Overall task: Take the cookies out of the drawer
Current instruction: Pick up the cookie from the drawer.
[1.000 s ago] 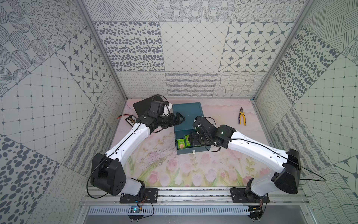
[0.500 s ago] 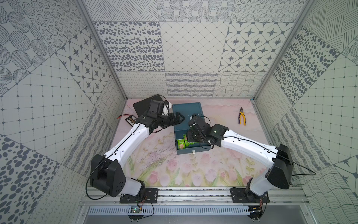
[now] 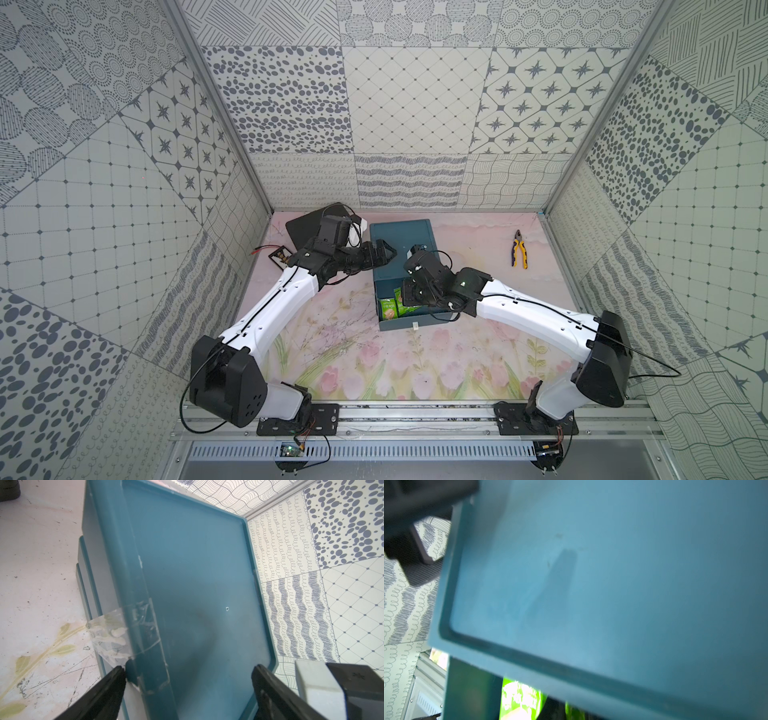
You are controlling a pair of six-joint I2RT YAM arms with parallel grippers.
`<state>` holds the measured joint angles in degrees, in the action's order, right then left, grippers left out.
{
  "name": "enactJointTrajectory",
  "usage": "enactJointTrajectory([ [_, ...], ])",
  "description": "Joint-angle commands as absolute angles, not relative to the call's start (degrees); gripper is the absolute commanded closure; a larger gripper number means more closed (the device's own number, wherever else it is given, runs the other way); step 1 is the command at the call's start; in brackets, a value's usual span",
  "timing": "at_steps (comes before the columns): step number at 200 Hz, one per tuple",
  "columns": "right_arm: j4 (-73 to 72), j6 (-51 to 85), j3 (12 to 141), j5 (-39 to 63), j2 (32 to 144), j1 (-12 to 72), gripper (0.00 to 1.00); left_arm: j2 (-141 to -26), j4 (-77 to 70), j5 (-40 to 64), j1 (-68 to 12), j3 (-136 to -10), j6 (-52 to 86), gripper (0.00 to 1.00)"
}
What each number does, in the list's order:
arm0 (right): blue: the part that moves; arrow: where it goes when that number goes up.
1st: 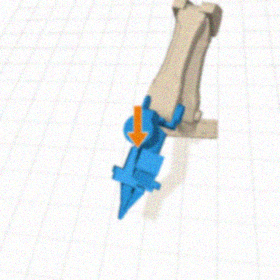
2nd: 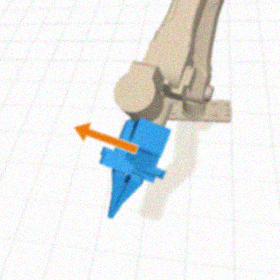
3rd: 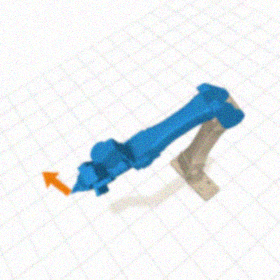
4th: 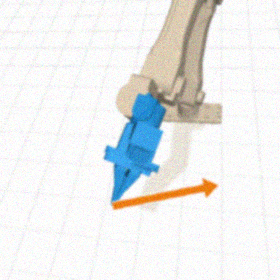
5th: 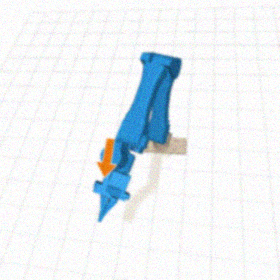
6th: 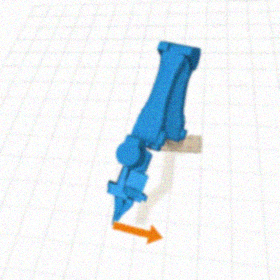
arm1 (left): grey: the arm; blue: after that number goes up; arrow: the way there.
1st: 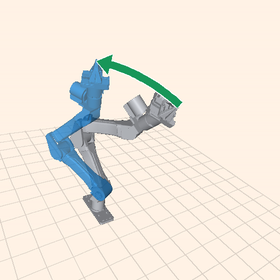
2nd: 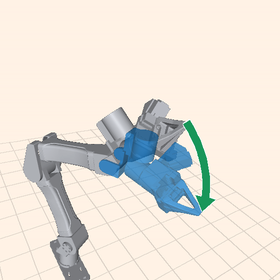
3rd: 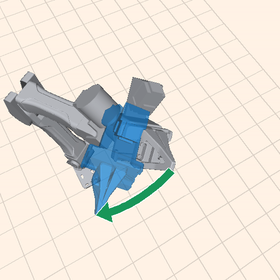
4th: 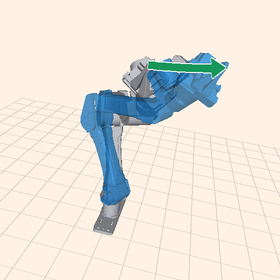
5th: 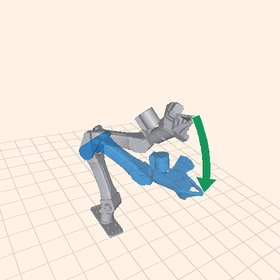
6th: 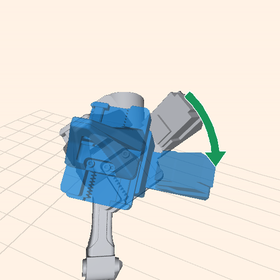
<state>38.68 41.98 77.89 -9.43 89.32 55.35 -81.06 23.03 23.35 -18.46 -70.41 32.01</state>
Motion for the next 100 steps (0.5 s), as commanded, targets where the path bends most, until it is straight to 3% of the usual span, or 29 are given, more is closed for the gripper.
enactJointTrajectory([
  [1, 39.02, 41.82, 76.44, -8.88, 85.4, 55.81, 1.0, -79.21, 18.84, 23.79, -18.32, -69.13, 32.95, 0.01],
  [100, 37.67, 41.03, 75.58, -6.64, 77.84, 55.57, 1.0, -74.23, 19.17, 21.01, -18.3, -67.5, 34.48, 0.01],
])
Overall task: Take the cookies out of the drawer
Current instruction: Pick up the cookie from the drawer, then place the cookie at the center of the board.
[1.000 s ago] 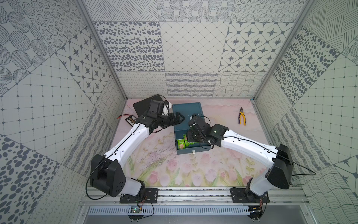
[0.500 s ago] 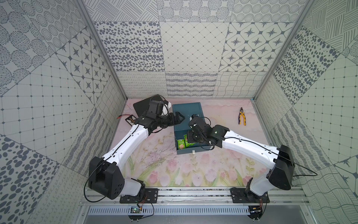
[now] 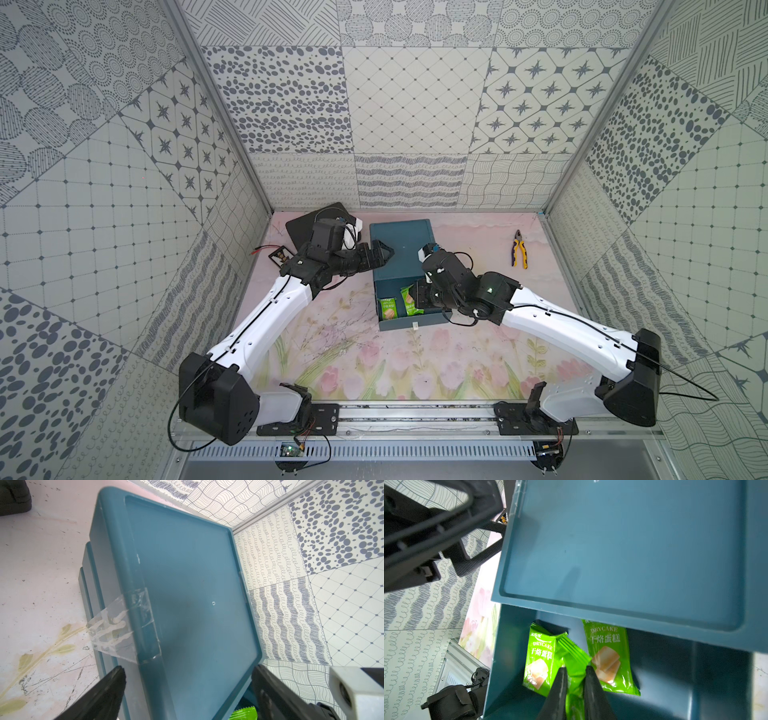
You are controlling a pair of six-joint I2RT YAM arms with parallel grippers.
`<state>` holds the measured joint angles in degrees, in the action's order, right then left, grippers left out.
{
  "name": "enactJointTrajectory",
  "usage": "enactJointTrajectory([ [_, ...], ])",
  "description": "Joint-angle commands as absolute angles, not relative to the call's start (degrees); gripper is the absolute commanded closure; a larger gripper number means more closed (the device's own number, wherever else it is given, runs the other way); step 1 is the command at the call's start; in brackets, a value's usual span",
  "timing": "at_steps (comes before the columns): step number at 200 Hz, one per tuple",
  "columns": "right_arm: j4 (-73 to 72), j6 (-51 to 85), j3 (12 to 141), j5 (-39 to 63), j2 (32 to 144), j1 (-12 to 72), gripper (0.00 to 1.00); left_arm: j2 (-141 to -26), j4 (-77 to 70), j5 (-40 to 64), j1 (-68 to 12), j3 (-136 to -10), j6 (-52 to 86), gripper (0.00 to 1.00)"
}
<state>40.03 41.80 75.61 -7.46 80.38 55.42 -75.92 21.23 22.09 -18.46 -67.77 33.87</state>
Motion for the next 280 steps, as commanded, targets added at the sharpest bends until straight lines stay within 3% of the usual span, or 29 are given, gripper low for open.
enactJointTrajectory([
  [1, 37.64, 41.04, 75.63, -6.66, 77.81, 55.56, 1.0, -74.2, 19.21, 21.01, -18.34, -67.5, 34.51, 0.01],
  [48, 35.63, 39.51, 76.56, -5.09, 74.14, 54.79, 1.0, -70.98, 20.84, 19.4, -18.28, -67.8, 35.42, 0.06],
  [86, 35.51, 38.54, 76.78, -1.76, 70.43, 51.54, 1.0, -68.21, 23.74, 18.02, -19.93, -71.02, 33.36, 0.03],
  [136, 36.62, 35.56, 72.74, 6.92, 64.25, 35.74, 1.0, -68.52, 26.73, 16.63, -27.85, -76.02, 31.66, 0.02],
  [165, 34.31, 35.21, 68.21, 17.68, 63.02, 24.12, 1.0, -70.45, 22.38, 18.19, -31.72, -76.11, 34.05, 0.02],
  [214, 25.62, 32.43, 59.08, 25.04, 67.73, 11.42, 1.0, -75.06, 23.22, 15.72, -37.35, -77.99, 33.47, 0.02],
  [280, 16.69, 26.04, 55.43, 21.4, 82.58, 7.29, 1.0, -71.59, 29.08, 5.83, -34.66, -75.31, 29.38, 0.01],
])
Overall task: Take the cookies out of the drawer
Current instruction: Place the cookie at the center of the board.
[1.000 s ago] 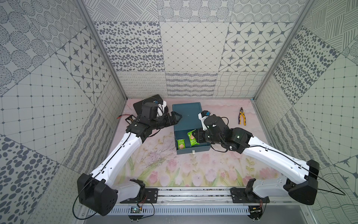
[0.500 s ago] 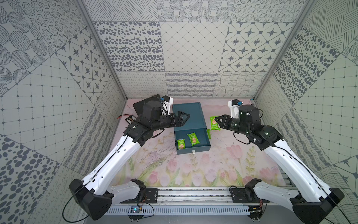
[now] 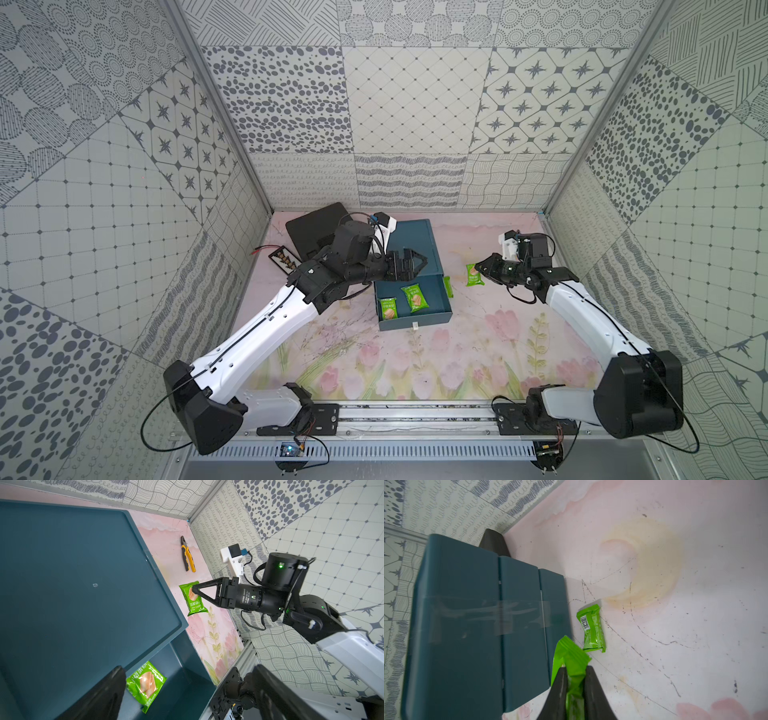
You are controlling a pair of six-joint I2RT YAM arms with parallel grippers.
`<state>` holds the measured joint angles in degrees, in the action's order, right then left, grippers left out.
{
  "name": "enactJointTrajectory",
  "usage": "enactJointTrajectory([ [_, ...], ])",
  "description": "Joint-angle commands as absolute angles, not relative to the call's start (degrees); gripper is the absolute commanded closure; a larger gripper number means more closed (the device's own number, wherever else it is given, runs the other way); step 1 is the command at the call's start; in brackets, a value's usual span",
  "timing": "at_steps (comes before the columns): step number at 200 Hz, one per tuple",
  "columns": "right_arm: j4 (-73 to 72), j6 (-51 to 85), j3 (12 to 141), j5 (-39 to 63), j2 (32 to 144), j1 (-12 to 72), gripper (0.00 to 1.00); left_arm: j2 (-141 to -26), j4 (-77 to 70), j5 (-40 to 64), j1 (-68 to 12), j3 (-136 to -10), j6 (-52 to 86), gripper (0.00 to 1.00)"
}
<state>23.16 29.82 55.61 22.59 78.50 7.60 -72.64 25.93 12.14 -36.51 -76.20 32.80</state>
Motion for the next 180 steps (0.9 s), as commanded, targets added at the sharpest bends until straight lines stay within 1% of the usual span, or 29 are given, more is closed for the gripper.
enactJointTrajectory([
  [1, 16.56, 26.03, 55.44, 21.38, 82.77, 7.29, 1.0, -71.61, 29.09, 5.86, -34.55, -75.27, 29.41, 0.01],
  [29, 12.49, 25.47, 54.21, 20.52, 87.83, 7.34, 1.0, -71.27, 28.52, 6.21, -32.07, -74.3, 29.99, 0.01],
  [57, 11.61, 23.27, 55.22, 20.6, 93.87, 7.3, 1.0, -71.96, 27.42, 7.04, -29.59, -74.36, 30.84, 0.01],
  [90, 9.75, 22.74, 56.53, 22.54, 99.43, 7.32, 1.0, -73.93, 29.18, 7.25, -29.43, -76.87, 30.85, 0.01],
  [126, 8.04, 23.09, 57.23, 23.71, 102.25, 7.38, 1.0, -73.92, 28.04, 6.49, -29.46, -76.5, 30.93, 0.01],
  [180, 6.2, 25.13, 58.18, 24.87, 104.54, 8.15, 0.93, -74.33, 28.03, 6.49, -29.44, -76.37, 30.77, 0.01],
])
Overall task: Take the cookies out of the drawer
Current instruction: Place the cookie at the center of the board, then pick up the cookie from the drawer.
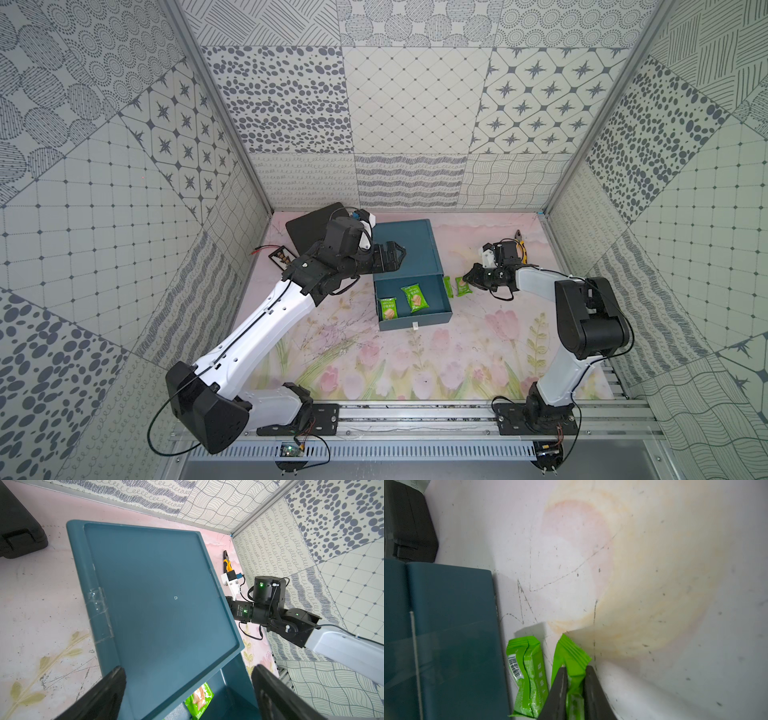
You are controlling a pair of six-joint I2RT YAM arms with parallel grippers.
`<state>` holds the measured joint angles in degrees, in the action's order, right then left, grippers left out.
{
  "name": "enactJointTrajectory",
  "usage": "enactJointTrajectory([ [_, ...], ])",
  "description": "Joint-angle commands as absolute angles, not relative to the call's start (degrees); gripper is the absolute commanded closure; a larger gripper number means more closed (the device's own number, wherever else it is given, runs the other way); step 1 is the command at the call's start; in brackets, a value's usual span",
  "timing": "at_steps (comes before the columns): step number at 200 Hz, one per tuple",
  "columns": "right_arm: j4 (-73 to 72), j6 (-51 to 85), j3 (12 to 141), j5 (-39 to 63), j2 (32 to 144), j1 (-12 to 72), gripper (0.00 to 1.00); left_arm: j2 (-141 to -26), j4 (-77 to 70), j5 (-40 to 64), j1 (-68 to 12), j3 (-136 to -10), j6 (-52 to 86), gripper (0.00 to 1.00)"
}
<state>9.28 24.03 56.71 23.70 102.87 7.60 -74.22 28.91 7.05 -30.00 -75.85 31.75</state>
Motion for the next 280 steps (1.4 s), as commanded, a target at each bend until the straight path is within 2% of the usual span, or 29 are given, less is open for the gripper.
enactJointTrajectory([
  [1, 6.18, 25.18, 58.18, 24.87, 104.56, 8.16, 0.93, -74.3, 28.03, 6.5, -29.44, -76.33, 30.77, 0.01],
  [17, 5.73, 25.76, 58.1, 24.9, 104.77, 8.49, 0.86, -74.11, 28.04, 6.52, -29.39, -76.16, 30.65, 0.01],
  [46, 6.56, 25.86, 58.24, 24.44, 104.04, 8.96, 0.57, -73.78, 28.39, 6.66, -29.17, -75.99, 30.28, 0.02],
  [81, 8.84, 25.89, 57.87, 23.52, 100.24, 9.23, 0.45, -73.96, 29.41, 7.98, -27.66, -76.38, 30.13, 0.01],
  [117, 14.32, 25.98, 58.37, 18.98, 92.76, 10.65, 0.41, -73.73, 31.04, 6.5, -26.75, -75.69, 29.19, 0.01],
  [167, 25.89, 26.68, 61.89, 5.42, 77.49, 18.08, 0.37, -73.87, 31.12, 5.86, -25.27, -73.17, 28.15, 0.01],
  [190, 32.65, 28.98, 66.14, 3.82, 72.3, 21.89, 0.37, -75.56, 31.64, 6.32, -24.77, -73.89, 27.72, 0.01],
  [218, 36.95, 31.2, 69.34, 6.56, 66.88, 26.37, 0.37, -76.72, 29.34, 7.4, -24.05, -72.38, 28.32, 0.01],
  [240, 40.14, 32.26, 73.04, 6.68, 66.05, 32.56, 0.37, -78.09, 27.5, 9.06, -23.32, -71.13, 29.25, 0.01],
  [280, 45.78, 35.34, 78.46, -0.94, 70.81, 44.36, 0.38, -79.95, 24.27, 11.58, -22.95, -69.85, 30.34, 0.01],
])
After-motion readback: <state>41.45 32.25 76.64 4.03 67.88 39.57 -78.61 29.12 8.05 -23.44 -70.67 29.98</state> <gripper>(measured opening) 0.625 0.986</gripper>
